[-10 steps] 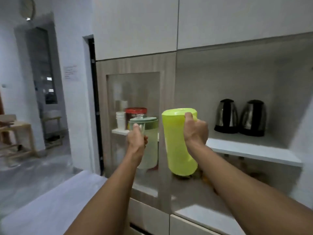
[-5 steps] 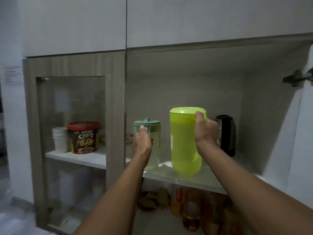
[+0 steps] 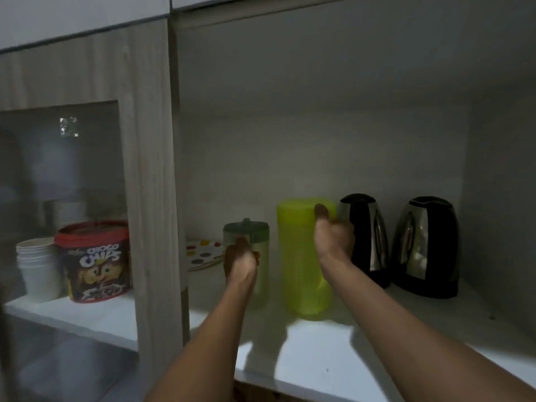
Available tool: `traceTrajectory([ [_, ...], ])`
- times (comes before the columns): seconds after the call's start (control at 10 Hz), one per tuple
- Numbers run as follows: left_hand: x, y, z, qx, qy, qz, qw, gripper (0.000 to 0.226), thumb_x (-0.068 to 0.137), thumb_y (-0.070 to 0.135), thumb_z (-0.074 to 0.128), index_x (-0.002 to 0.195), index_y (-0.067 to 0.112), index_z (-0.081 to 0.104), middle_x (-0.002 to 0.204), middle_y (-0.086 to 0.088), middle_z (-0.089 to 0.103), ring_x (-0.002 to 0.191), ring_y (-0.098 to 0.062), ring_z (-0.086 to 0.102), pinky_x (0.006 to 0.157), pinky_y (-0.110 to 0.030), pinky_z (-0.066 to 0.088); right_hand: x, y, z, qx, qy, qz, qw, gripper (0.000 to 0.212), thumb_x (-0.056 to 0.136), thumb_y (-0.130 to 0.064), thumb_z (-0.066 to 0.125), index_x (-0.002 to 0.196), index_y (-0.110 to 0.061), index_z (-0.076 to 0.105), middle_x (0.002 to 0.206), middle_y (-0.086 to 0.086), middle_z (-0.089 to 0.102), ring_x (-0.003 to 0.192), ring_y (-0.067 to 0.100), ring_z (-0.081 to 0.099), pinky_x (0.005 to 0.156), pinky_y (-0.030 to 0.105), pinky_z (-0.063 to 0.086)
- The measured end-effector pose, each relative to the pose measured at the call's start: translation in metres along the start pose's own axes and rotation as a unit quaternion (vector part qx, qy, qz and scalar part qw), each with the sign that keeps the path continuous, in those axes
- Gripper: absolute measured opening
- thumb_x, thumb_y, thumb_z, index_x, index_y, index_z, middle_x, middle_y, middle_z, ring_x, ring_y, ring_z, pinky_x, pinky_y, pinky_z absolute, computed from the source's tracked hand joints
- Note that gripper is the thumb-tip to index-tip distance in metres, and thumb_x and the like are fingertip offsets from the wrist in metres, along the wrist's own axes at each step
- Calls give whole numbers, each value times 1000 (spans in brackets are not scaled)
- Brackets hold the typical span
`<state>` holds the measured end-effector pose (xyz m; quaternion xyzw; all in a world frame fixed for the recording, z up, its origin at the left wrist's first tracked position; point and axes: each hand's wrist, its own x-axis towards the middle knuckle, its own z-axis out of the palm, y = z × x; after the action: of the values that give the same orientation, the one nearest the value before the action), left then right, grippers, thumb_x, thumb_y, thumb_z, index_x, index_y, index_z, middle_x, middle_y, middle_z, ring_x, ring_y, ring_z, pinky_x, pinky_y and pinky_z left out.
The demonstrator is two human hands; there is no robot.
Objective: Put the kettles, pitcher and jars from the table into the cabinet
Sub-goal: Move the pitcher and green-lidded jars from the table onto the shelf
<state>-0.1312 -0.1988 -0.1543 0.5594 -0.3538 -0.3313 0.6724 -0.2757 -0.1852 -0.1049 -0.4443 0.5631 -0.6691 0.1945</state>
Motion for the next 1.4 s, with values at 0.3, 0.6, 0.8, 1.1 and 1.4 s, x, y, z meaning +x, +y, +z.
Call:
traceTrajectory([
  [0.3,102,-22,31,-20,-39,6,999,50,105,32,33,121,-10,53,120,-32,61,100,-40,62,82,-38,43,81,51,97,11,-23,12,1000,73,67,-82,36,74,-13,57,92,27,66,87,41,67,79,46,54],
  [0.6,153,-36,67,15,-25,7,1000,47,103,38,33,109,-3,56,116,-29,63,107,-43,62,95,-52,51,121,61,116,68,-58,57,994,60,78,-69,57,67,-10,51,67,8,53,62,24,50,68,39,41],
  [0.8,146,-37,65,49,-15,16,999,60,104,46,29,118,-6,56,123,-30,60,111,-42,60,95,-46,47,126,63,111,80,-100,70,989,53,90,-60,56,77,-8,60,61,6,57,56,22,51,68,39,42],
  [1.1,83,-32,42,200,21,-29,979,77,99,57,35,146,-4,29,145,-33,36,132,-47,39,108,-50,33,86,81,74,-88,-141,66,984,50,83,-68,58,78,-19,45,83,7,51,91,23,51,79,35,40],
  [1.4,-57,-27,-22,465,-36,294,834,73,95,60,26,144,7,36,149,-22,32,139,-38,32,115,-45,28,-26,73,-7,-222,-209,-23,952,67,92,-55,52,142,-11,45,146,18,49,134,35,47,108,38,40],
])
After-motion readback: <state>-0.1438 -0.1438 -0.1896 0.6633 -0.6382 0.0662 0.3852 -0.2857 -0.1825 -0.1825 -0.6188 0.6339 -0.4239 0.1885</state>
